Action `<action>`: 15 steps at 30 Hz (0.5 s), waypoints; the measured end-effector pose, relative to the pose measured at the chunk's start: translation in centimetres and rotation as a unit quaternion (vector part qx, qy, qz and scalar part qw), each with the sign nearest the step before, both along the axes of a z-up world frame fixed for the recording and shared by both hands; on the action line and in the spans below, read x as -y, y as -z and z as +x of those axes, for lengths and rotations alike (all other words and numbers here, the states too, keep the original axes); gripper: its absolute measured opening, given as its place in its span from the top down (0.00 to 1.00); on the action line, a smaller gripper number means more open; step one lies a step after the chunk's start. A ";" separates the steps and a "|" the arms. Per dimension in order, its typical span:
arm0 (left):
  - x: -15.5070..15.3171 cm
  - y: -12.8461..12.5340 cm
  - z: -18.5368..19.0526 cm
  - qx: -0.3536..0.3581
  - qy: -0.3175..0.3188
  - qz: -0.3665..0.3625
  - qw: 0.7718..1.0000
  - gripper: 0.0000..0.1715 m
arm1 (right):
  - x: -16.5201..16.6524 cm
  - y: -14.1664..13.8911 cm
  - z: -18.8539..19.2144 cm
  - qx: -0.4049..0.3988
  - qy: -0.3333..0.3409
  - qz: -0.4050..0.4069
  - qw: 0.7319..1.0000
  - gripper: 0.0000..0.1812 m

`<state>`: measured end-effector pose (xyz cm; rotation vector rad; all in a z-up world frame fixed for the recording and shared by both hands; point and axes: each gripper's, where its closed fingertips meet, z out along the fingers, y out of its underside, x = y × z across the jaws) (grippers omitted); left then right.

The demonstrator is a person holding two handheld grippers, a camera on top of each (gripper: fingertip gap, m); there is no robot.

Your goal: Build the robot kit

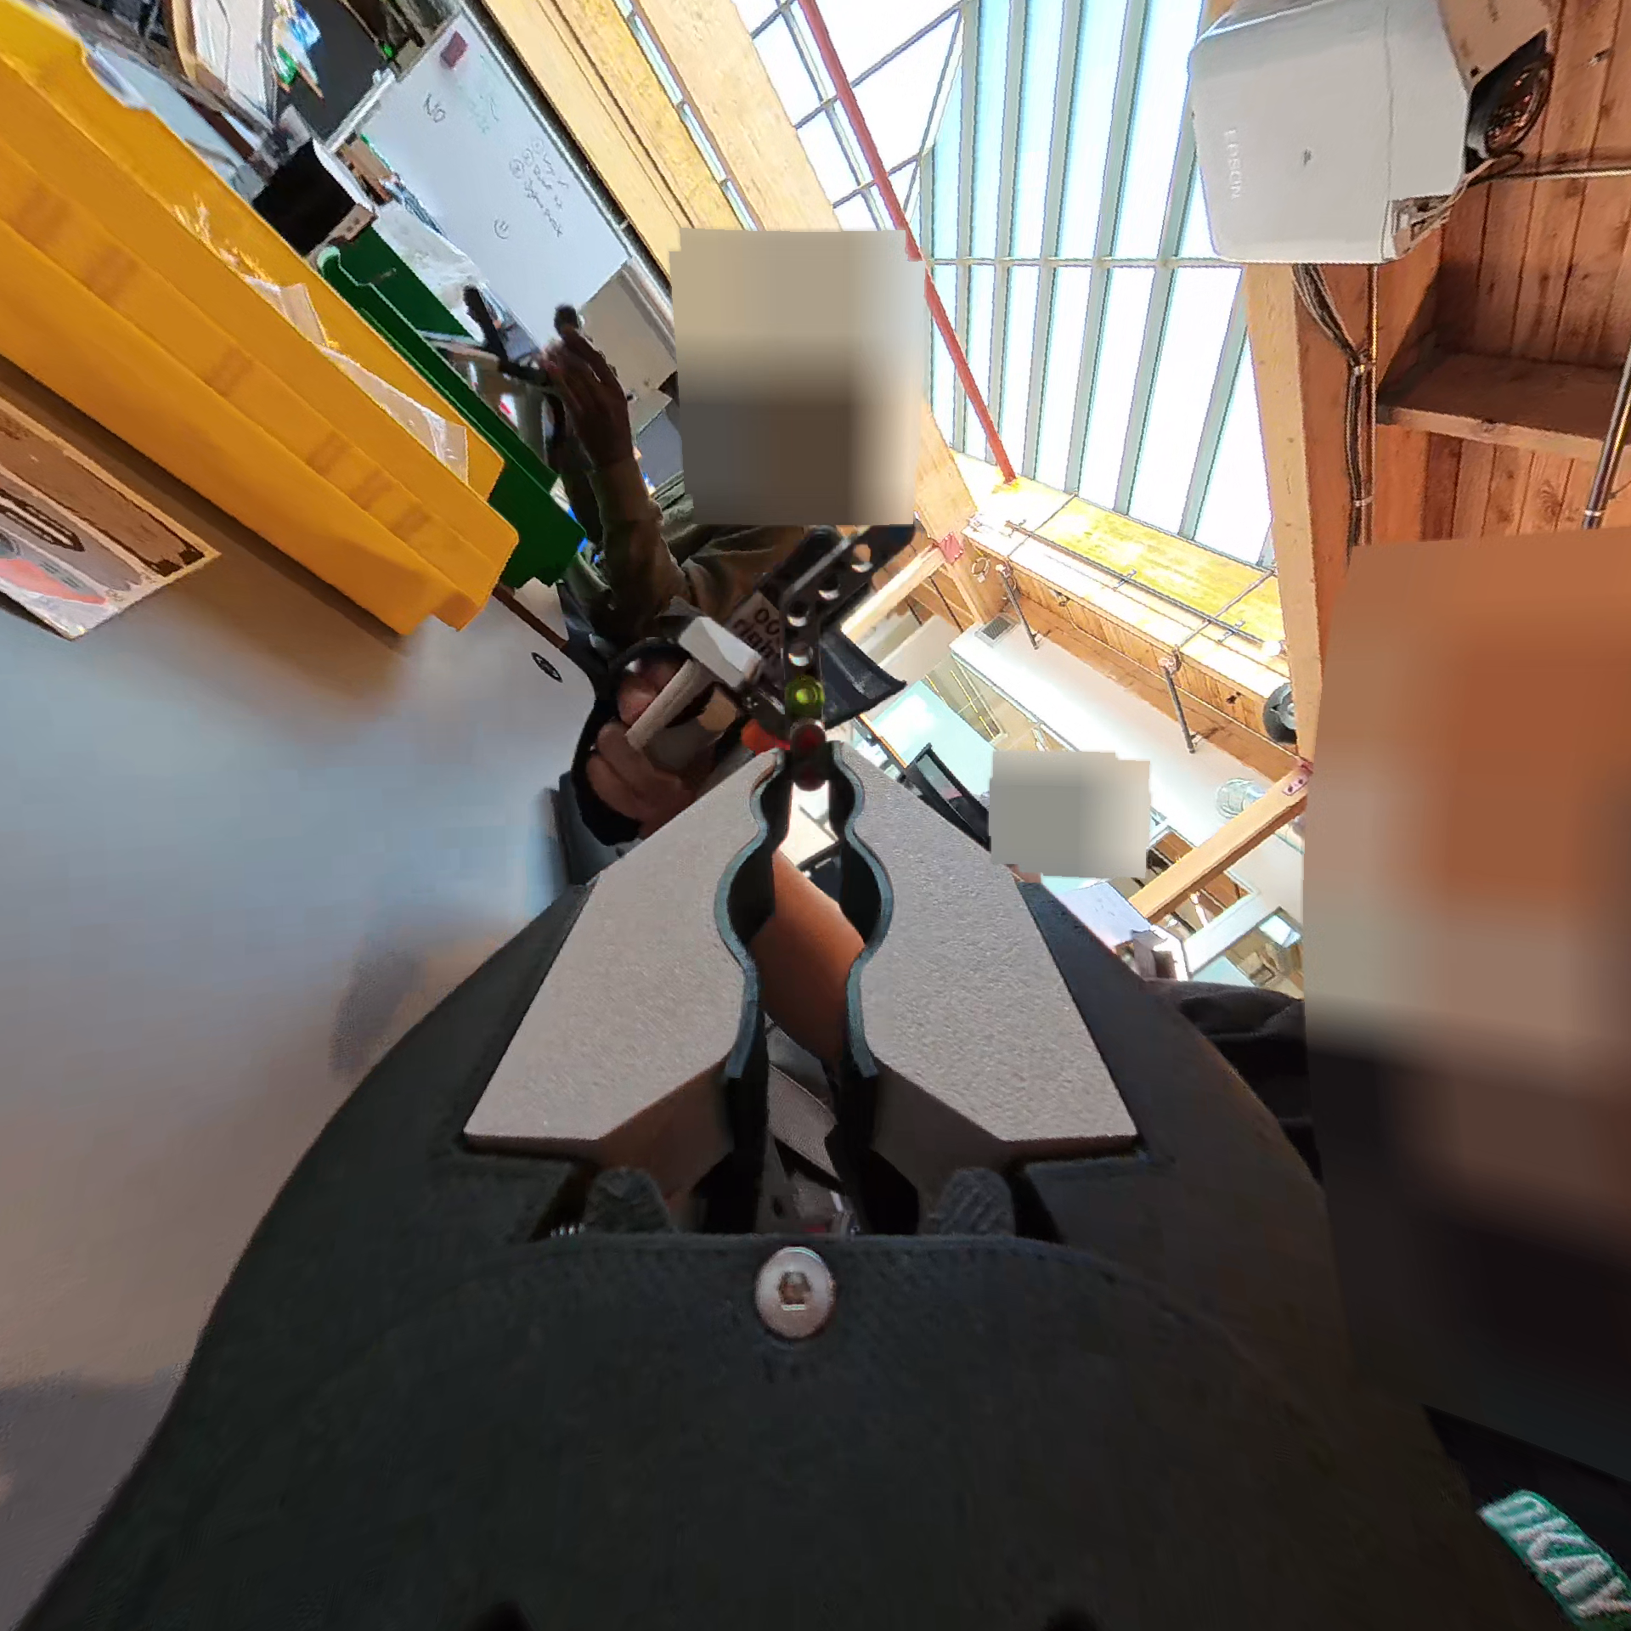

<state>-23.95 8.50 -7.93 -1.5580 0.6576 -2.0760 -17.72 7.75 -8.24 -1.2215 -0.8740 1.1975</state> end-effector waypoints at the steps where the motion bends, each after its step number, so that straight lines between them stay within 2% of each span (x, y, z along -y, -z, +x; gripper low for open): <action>1: -0.3 -0.3 -0.4 0.001 -0.016 0.016 1.000 0.97 | -1.0 -0.3 0.0 -0.020 -0.018 -0.051 0.998 0.92; 3: -1.3 -0.7 -1.1 -0.005 -0.063 0.055 0.997 0.97 | -3.2 0.1 -0.4 -0.032 -0.052 -0.165 0.984 0.92; 4: -1.8 -0.8 -1.6 -0.011 -0.088 0.074 0.993 0.97 | -4.1 1.5 -0.9 0.003 -0.067 -0.219 0.973 0.92; 6: -2.8 -0.6 -2.3 -0.035 -0.132 0.104 0.985 0.97 | -5.0 6.8 -1.8 0.165 -0.054 -0.280 0.944 0.92; 7: -3.2 -0.4 -2.6 -0.047 -0.148 0.111 0.982 0.97 | -5.2 9.7 -1.4 0.274 -0.031 -0.276 0.921 0.91; 9: -3.6 -0.6 -3.1 -0.051 -0.168 0.110 0.978 0.97 | -4.7 12.4 -0.6 0.438 -0.012 -0.229 0.869 0.91; 11: -3.8 -1.1 -3.7 -0.043 -0.181 0.107 0.977 0.97 | -3.7 13.1 -0.6 0.558 -0.032 -0.166 0.812 0.91; 13: -4.0 -1.3 -4.2 -0.044 -0.194 0.111 0.974 0.97 | -4.1 14.1 0.5 0.679 -0.018 -0.099 0.727 0.91; 14: -4.1 -1.3 -4.4 -0.048 -0.202 0.113 0.972 0.97 | -3.9 14.6 0.6 0.716 -0.030 -0.076 0.694 0.91; 15: -4.2 -1.4 -4.6 -0.052 -0.209 0.117 0.969 0.97 | -3.7 15.0 0.2 0.734 -0.045 -0.056 0.676 0.91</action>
